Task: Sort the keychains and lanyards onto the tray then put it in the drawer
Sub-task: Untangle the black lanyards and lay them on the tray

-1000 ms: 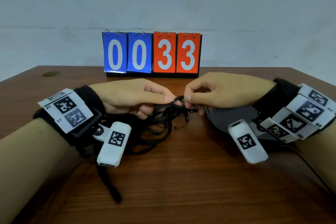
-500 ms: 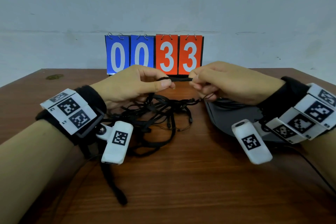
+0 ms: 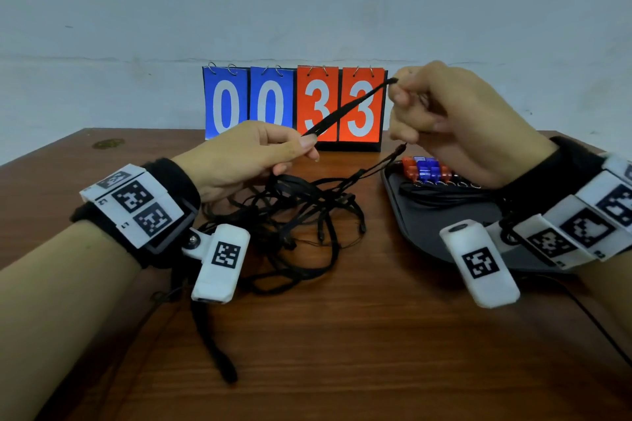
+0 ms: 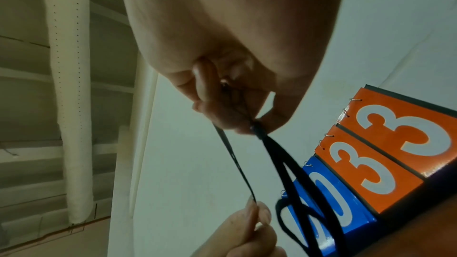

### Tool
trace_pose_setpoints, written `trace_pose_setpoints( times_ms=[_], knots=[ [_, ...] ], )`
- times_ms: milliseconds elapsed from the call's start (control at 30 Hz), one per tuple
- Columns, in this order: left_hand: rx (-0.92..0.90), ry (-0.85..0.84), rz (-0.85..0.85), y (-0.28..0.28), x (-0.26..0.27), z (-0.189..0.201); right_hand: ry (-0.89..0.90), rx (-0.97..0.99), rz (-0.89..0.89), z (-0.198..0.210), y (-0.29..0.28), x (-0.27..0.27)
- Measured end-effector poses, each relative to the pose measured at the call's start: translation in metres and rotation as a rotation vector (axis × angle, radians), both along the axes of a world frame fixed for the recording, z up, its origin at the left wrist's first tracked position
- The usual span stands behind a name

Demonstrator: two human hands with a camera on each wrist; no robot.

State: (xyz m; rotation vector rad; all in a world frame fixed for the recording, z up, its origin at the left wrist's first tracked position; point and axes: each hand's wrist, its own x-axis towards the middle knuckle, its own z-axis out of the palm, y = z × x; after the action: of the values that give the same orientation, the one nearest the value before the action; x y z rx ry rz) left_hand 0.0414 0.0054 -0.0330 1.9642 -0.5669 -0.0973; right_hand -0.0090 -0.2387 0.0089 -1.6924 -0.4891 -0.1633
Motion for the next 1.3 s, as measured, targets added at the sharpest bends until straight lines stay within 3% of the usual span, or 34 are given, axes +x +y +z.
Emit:
trace_pose_setpoints(
  times_ms=[267, 600, 833, 1000, 1200, 1300],
  knots=[
    [0.026, 0.000, 0.031, 0.004, 0.011, -0.004, 0.097, 0.051, 0.194, 0.003, 0.000, -0.010],
    [-0.245, 0.040, 0.111, 0.005, 0.017, -0.005, 0.230, -0.076, 0.431, -0.002, 0.000, -0.013],
    [-0.259, 0.056, 0.107, 0.005, 0.018, -0.007, 0.180, -0.181, 0.567, -0.003, -0.002, -0.017],
    [-0.262, 0.198, 0.066, -0.001, 0.008, -0.001, 0.177, -0.153, 0.479, -0.007, 0.002, -0.011],
    [-0.564, 0.469, -0.193, 0.003, -0.003, 0.013, 0.166, -0.237, 0.345, -0.012, 0.002, -0.004],
    [-0.662, 0.488, -0.307, 0.004, -0.008, 0.016, 0.177, -0.276, 0.331, -0.015, 0.004, -0.005]
  ],
)
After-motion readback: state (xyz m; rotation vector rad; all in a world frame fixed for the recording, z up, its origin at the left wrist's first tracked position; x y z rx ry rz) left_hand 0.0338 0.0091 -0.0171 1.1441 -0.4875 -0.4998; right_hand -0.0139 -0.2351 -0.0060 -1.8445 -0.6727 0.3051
